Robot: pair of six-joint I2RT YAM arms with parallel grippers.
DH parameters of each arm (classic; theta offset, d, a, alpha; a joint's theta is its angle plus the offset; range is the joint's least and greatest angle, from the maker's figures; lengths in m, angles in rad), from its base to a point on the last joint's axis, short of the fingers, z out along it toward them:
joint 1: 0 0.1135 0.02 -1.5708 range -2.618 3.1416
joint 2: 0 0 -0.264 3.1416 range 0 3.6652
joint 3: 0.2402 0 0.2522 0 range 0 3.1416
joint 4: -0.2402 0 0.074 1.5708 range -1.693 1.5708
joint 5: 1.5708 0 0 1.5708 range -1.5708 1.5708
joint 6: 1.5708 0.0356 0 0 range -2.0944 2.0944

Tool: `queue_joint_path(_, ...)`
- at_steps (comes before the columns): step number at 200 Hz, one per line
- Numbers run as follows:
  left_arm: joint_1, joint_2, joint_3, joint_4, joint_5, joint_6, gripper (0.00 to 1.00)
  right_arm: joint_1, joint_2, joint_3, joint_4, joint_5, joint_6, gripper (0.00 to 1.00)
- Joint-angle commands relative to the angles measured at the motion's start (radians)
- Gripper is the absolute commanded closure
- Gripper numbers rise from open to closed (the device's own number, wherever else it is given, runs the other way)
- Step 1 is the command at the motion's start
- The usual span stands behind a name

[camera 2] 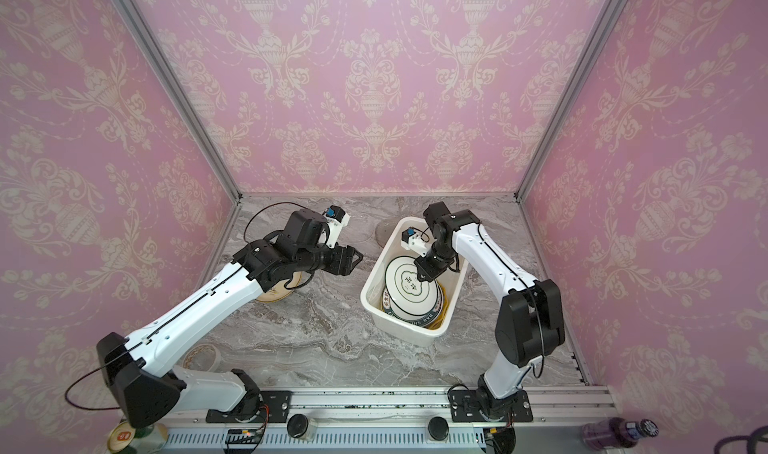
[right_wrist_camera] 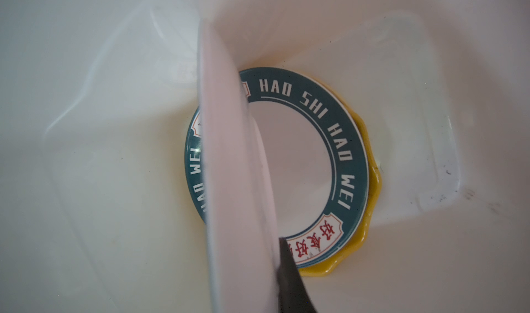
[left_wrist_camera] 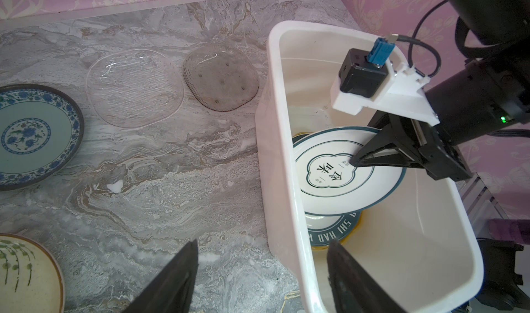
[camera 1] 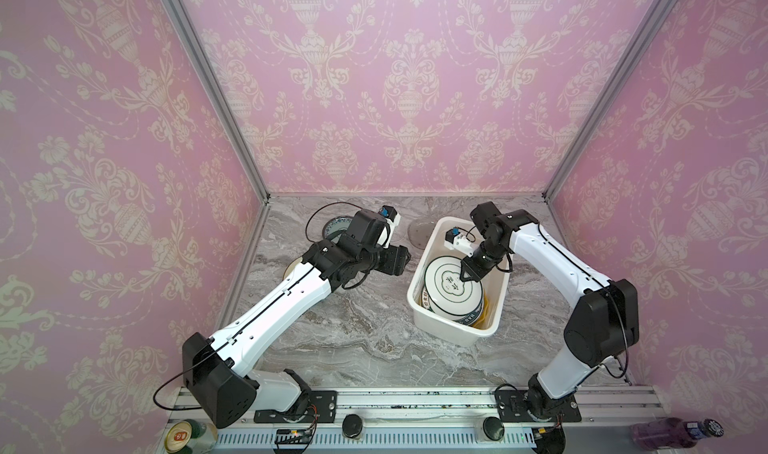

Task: Place the plates into the plastic bin on the countertop
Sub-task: Place the plate in the plastic bin.

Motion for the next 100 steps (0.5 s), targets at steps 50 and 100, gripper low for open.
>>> queue_joint_path(50,0.007,0.018,0.031,-0.002,-0.012,-0.001,0.27,-0.043,0.044,-0.032,0.01,0.073,-0.001,0.85)
queue_joint_path(100,0.007,0.026,0.043,-0.012,-0.014,-0.01,0.28,-0.058,0.053,-0.036,0.019,0.083,-0.006,0.79)
